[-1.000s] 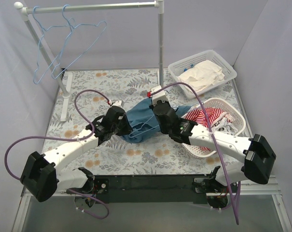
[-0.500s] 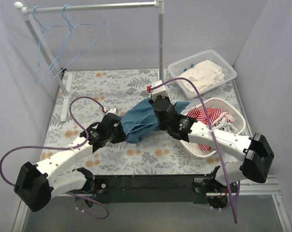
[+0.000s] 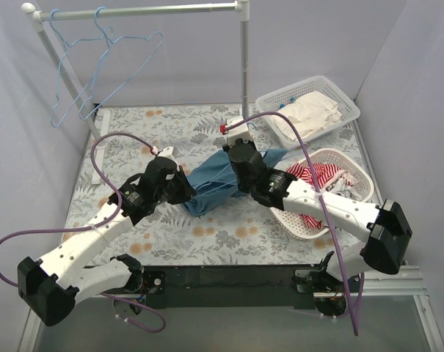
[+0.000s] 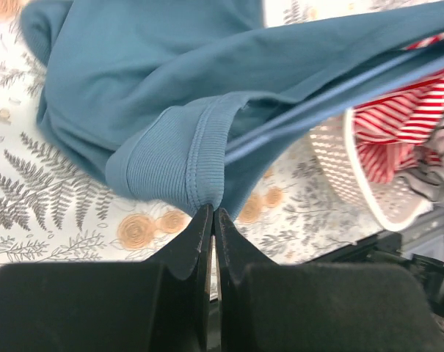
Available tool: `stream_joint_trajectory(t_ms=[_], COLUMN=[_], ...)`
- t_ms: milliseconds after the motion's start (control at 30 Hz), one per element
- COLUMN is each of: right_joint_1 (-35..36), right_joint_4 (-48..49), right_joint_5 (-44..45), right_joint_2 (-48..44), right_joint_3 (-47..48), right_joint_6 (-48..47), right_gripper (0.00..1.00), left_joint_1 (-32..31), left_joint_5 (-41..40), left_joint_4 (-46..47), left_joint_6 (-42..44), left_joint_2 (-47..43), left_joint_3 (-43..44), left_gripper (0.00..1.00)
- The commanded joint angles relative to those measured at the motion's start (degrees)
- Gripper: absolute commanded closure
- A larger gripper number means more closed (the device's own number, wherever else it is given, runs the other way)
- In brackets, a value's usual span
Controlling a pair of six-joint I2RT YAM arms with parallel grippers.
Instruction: Place the tank top on the hanger
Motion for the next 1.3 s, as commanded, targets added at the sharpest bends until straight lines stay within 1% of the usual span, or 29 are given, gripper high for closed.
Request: stream_joint_trajectory(t_ms=[0,33,167,200,267,333,367,400,467,500,567,600,667,700,767,900,967,1000,1067,1133,1167,1267], right_joint_1=[-0.3,-0.3,-0.1,0.3,0.6,0.7,0.7,0.8,0.8,0.8,1.0,1.0,1.4,1.4,1.5,1.9,2.4,2.5,2.6,2.6,2.6,2.6], right_joint_4=[1.5,0.9,-1.6,-1.9,-2.6,-3.4,-3.4,-3.5,-5.5,-6.2,-7.4,-8.0,-9.4,-9.9,-10.9,-11.8,-12.0,-11.9,-11.7,-9.9,-9.1,-8.5], right_joint_5=[2.5,1.8,-0.3,-0.3,0.3,0.7,0.7,0.7,0.1,-0.5,-2.6,-3.1,-3.9,-4.2,-6.1,-12.5,-15.9,-17.6,-22.6,-25.9,-26.9,-28.3], right_joint_2=[2.7,3.4,5.9,6.4,8.0,8.8,9.5,9.8,10.2,10.3,10.6,10.6,10.9,10.9,10.8,9.3,8.3,7.8,5.8,3.9,2.2,0.6], right_joint_3=[9.9,13.2,20.3,21.5,25.2,27.0,28.3,29.1,31.2,32.1,34.2,36.7,39.7,43.0,45.8,53.4,57.8,59.1,61.5,60.9,59.0,56.5], right_joint_6=[-3.0,-3.2,-4.8,-5.4,-6.5,-7.6,-7.7,-7.8,-7.8,-7.9,-7.7,-7.6,-8.1,-8.2,-8.3,-6.7,-6.0,-5.5,-4.0,-1.5,-1.0,0.3], right_gripper=[0.99,0.99,0.99,0.99,0.99,0.99,0.99,0.99,0.99,0.99,0.99,0.99,0.99,0.99,0.99,0.99,0.99,0.99,0.99,0.99,0.99,0.99], left_joint_1=[-0.1,-0.2,-0.2,-0.2,-0.2,-0.1,-0.2,-0.2,-0.2,-0.2,-0.1,-0.1,-0.1,-0.1,-0.2,-0.1,-0.2,-0.1,-0.1,-0.1,-0.2,-0.2], left_joint_5=[2.2,2.2,1.5,1.3,1.6,2.5,2.7,2.8,1.1,0.7,0.2,0.2,-0.4,-0.7,-1.5,-3.6,-3.6,-3.6,-3.5,-3.7,-3.6,-2.8], left_joint_4=[-3.0,-4.0,-6.0,-6.4,-6.8,-7.0,-6.9,-7.3,-7.4,-6.9,-6.7,-5.9,-4.8,-3.3,-1.3,6.2,7.6,8.0,8.4,8.9,9.2,8.7], left_joint_6=[1.9,2.4,4.4,4.7,5.5,5.6,5.8,6.0,6.9,7.5,8.7,10.2,11.8,13.2,14.8,18.8,21.1,21.7,23.4,23.9,24.3,25.5], left_joint_2=[0.3,0.7,3.3,3.9,5.3,6.1,6.7,6.9,6.7,6.5,6.4,6.3,6.3,5.9,5.2,3.4,3.6,4.0,5.1,5.4,5.3,5.1], left_joint_3=[9.4,10.8,18.8,21.7,24.2,27.5,28.3,29.8,31.3,31.9,34.8,36.3,40.4,41.7,45.8,51.7,54.2,57.2,59.5,61.4,61.6,61.7], left_gripper=[1.0,1.0,1.0,1.0,1.0,1.0,0.93,0.89,0.89,0.85,0.69,0.63,0.6,0.53,0.52,0.48,0.48,0.48,0.48,0.47,0.47,0.46])
